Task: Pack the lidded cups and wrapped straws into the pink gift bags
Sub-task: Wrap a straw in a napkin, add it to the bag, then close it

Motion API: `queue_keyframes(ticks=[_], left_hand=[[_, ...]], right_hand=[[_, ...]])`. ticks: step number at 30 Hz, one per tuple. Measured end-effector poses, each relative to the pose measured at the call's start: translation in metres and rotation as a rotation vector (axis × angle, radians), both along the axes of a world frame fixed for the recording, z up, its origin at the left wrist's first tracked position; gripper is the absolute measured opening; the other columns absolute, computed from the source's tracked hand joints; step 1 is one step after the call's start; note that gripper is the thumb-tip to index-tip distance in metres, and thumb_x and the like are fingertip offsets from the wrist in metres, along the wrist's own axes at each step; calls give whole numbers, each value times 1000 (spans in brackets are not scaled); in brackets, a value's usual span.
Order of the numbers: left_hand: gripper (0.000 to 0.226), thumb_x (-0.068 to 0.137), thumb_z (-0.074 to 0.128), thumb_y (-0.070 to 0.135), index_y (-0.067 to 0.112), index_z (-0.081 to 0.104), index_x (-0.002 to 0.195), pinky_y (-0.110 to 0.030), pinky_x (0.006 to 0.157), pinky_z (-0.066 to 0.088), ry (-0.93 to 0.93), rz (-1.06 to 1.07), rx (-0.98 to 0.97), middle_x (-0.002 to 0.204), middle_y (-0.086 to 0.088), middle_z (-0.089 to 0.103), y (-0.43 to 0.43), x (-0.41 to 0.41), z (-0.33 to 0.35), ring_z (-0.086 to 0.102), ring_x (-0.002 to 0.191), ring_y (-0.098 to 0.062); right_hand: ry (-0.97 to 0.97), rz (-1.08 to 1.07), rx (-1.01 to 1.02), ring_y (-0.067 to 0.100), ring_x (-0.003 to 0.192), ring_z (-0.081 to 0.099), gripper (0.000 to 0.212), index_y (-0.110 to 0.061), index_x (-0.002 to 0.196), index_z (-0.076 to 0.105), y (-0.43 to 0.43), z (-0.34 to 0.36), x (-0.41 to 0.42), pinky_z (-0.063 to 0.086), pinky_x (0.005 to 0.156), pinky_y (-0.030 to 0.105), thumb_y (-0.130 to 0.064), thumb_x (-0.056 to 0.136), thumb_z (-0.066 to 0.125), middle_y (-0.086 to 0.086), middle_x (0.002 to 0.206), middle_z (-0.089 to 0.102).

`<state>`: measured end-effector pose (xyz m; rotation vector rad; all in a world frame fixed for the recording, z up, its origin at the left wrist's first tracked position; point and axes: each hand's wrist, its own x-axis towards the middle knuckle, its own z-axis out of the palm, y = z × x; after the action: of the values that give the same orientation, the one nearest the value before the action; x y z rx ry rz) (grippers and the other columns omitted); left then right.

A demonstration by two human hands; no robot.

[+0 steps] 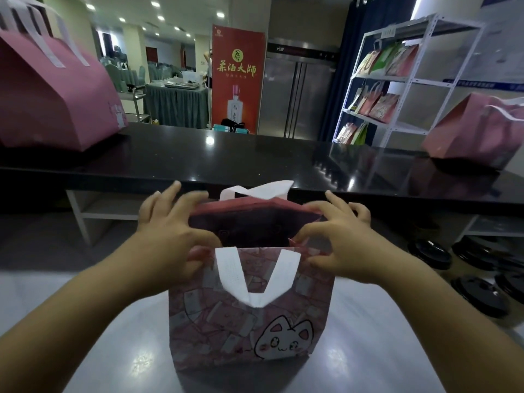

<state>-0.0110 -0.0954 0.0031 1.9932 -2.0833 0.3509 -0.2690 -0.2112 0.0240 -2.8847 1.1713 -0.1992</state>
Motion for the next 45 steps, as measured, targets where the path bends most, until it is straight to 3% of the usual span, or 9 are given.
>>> queue_keyframes(ticks=[2, 4, 9, 18, 23, 31, 40, 43, 45], left_hand=[[20, 81, 58, 45, 52, 57, 99, -44, 113, 8, 9, -33, 66, 137, 13, 32, -4, 6, 4, 20, 133, -19], [19, 81, 61, 42, 48, 61, 99, -27, 94, 39, 67, -104, 69, 119, 16, 46, -7, 10, 7, 45, 106, -7], [22, 76, 70, 32, 43, 64, 94, -18, 68, 52, 186, -167, 58, 100, 20, 49, -11, 14, 4, 55, 82, -4], [46, 65, 81, 19, 27, 56, 102, -26, 62, 56, 234, -229, -109, 97, 7, 67, -13, 23, -8, 65, 78, -15], [33, 64, 81, 18, 19, 65, 92, -25, 57, 57, 201, -330, -139, 90, 3, 68, -12, 31, -9, 66, 73, -14], [27, 75, 65, 31, 10, 71, 91, -28, 57, 59, -28, -505, -192, 91, -9, 68, -6, 41, -17, 67, 74, -17], [56, 95, 23, 45, 17, 71, 89, -20, 61, 55, -43, -435, -138, 94, -1, 64, -3, 33, -20, 61, 76, -10], [23, 82, 61, 36, 16, 67, 93, -23, 51, 53, -24, -383, -135, 84, -1, 64, -14, 20, -17, 60, 66, -13], [30, 72, 74, 30, 15, 67, 96, -26, 49, 54, 11, -339, -126, 83, -1, 66, -20, 12, -18, 61, 64, -16]], right_hand=[[-48, 25, 25, 3, 117, 14, 24, -53, 93, 54, -3, 3, 0, -2, 109, 45, -42, 77, 67, -18, 123, 36], [-107, 25, 93, 1, 100, 15, 28, -58, 84, 48, -6, 4, 0, 13, 107, 40, -40, 76, 69, -24, 109, 37], [-189, 66, 131, 11, 92, 55, 33, -45, 92, 55, -10, 0, 5, 56, 74, 34, -22, 75, 71, -22, 101, 45], [-339, 93, 69, 8, 82, 58, 49, -48, 86, 38, -17, -16, 4, 57, 68, 32, -18, 74, 74, -20, 86, 54], [-414, 182, 41, 9, 79, 58, 34, -35, 86, 55, -20, -22, 1, 56, 66, 34, -10, 74, 74, -14, 86, 57], [-375, 357, -174, 18, 83, 61, 27, -14, 96, 72, -23, -37, -7, 56, 61, 38, -4, 71, 78, 0, 97, 63], [-155, 370, -297, 16, 84, 59, 26, -28, 102, 69, -16, -33, -12, 48, 65, 35, -39, 88, 49, -5, 102, 63], [-193, 329, -268, 15, 70, 55, 29, -20, 92, 71, -15, -26, 2, 47, 57, 37, -42, 88, 51, -5, 87, 63], [-169, 281, -250, 16, 67, 53, 32, -15, 90, 68, -16, -24, 14, 46, 57, 38, -45, 85, 56, -5, 82, 60]])
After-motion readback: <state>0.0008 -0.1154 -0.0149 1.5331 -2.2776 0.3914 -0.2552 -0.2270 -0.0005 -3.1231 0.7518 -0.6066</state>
